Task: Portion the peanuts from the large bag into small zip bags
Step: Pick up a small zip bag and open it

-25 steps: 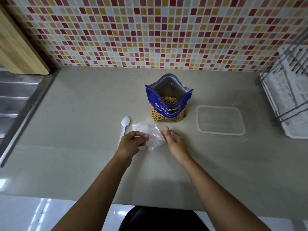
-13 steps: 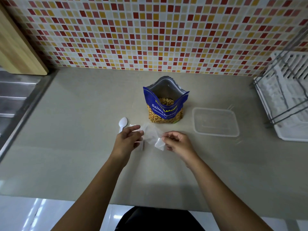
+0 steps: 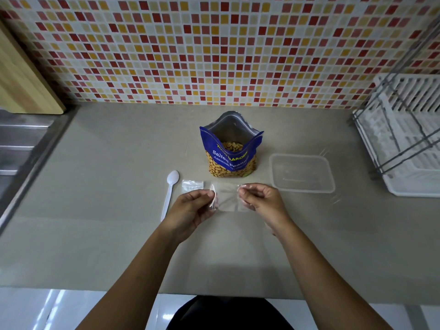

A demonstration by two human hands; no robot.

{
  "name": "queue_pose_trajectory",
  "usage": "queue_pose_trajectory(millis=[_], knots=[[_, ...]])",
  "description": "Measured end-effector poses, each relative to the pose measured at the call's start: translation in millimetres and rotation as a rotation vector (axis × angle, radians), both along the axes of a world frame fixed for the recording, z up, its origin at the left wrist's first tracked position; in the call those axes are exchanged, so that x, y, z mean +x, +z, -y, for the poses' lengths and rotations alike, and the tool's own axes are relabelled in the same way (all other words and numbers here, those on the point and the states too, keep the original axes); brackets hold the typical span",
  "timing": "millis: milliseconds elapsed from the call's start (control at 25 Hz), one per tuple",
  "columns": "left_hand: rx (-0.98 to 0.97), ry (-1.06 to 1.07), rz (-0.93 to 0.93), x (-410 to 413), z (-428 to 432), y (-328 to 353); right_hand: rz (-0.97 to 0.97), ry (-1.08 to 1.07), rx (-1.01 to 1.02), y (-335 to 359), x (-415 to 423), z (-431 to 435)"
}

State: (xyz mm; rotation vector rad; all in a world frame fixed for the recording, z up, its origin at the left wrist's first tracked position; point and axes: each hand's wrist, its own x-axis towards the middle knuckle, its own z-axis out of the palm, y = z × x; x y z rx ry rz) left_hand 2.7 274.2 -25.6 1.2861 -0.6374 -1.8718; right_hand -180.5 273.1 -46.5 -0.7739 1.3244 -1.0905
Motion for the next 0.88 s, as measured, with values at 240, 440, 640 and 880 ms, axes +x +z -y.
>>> queue_pose_trajectory(millis=[240, 440, 640, 880], knots=[[0.066, 0.089, -0.237, -11, -4, 9, 0.097, 0.001, 0.039, 1, 6, -3], [0.233, 0.271, -0.389, -20, 1, 9, 0.122, -0.017, 0.025, 4, 7, -2], [-0.046, 0.010, 0.221, -10, 8, 3, -0.081, -0.066, -0.022, 6, -9, -2], [-0.257, -0.119, 0.627, 0, 18, 4, 0.001, -0.062, -0.028, 14, -9, 0]])
